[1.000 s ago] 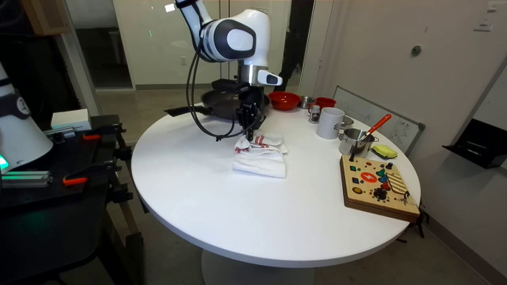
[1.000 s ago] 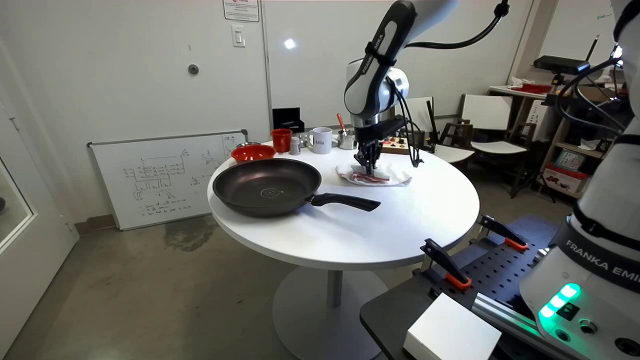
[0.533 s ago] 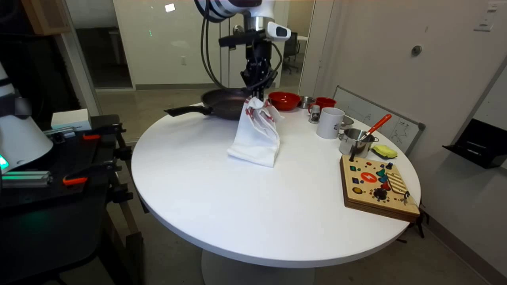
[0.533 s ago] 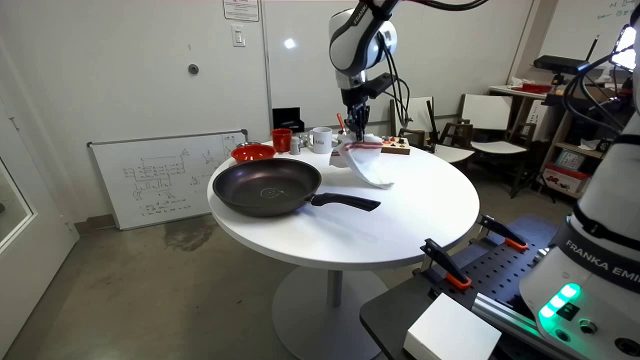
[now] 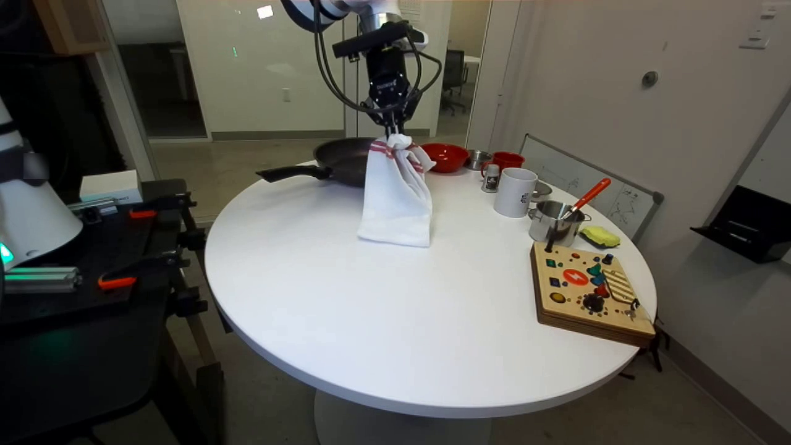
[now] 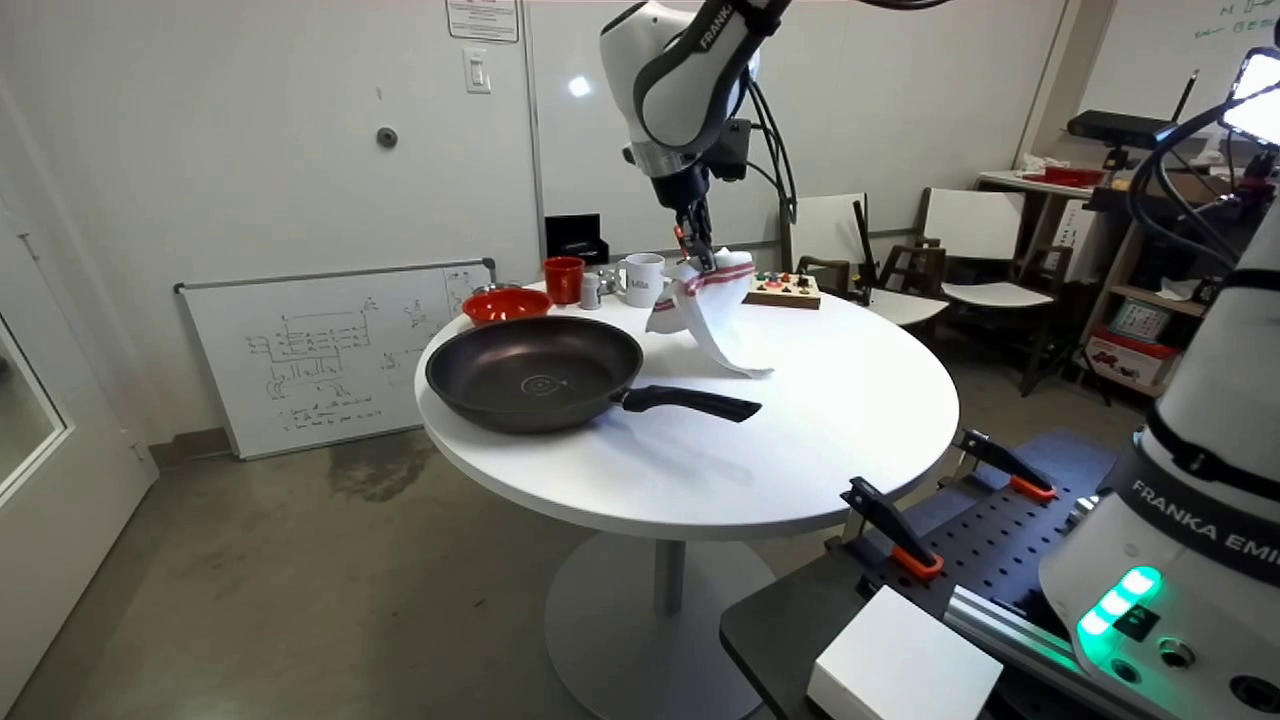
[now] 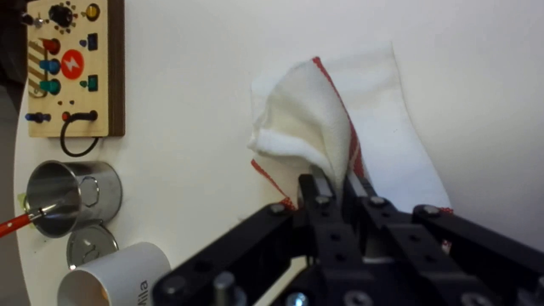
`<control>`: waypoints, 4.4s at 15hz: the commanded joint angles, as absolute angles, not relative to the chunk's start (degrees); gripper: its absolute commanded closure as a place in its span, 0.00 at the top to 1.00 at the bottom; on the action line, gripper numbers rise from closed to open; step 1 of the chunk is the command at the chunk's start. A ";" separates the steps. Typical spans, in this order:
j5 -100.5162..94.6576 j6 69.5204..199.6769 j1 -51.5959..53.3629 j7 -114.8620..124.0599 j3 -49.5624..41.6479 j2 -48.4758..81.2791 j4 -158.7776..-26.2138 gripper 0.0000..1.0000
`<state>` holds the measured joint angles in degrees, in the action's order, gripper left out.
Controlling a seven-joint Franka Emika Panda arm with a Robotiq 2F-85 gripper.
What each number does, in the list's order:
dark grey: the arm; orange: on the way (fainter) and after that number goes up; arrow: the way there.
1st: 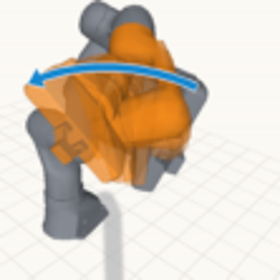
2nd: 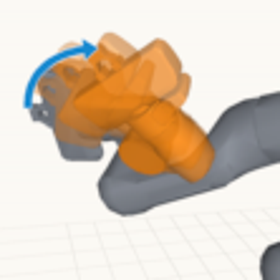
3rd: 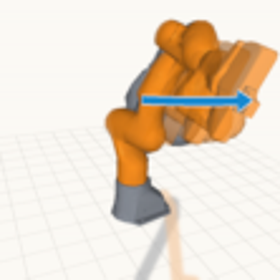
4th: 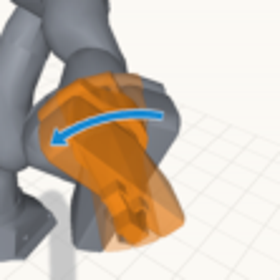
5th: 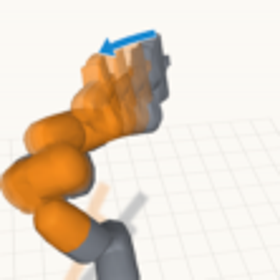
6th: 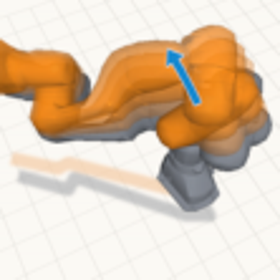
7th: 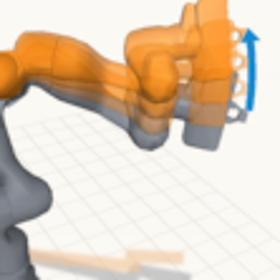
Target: Unfold the towel
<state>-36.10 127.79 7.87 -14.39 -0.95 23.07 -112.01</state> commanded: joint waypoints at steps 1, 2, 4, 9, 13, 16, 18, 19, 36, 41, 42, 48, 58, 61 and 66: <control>-42.76 126.30 8.84 -17.66 0.67 23.17 -113.55 0.06; -43.78 126.36 8.76 -19.21 1.50 23.40 -113.88 0.05; -45.47 126.29 8.64 -22.36 2.99 24.30 -114.32 0.06; -47.74 124.65 8.69 -31.09 5.68 27.22 -114.96 0.06; -47.69 125.60 7.70 -36.01 7.22 28.47 -114.98 0.07; -46.55 127.25 6.77 -40.00 8.18 28.40 -115.38 0.07; -46.22 128.46 6.27 -42.57 8.68 28.17 -115.76 0.36; -46.27 128.96 6.15 -43.68 8.85 28.02 -115.96 0.43; -33.37 127.07 4.86 -48.82 8.36 28.14 -114.24 0.62; -26.74 126.91 2.66 -42.72 5.46 26.70 -116.12 0.97; -25.08 127.08 2.02 -41.62 5.33 26.59 -116.43 1.00; -14.98 130.09 -0.39 -32.70 5.63 26.09 -118.61 1.00; -18.28 140.83 3.99 -2.41 -2.03 25.54 -123.42 1.00; -17.34 139.26 5.21 6.22 -4.16 25.77 -123.69 1.00; -6.95 143.56 0.42 -1.26 2.05 24.55 -126.13 1.00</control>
<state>-13.13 140.46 3.08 3.95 -1.65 26.73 -123.57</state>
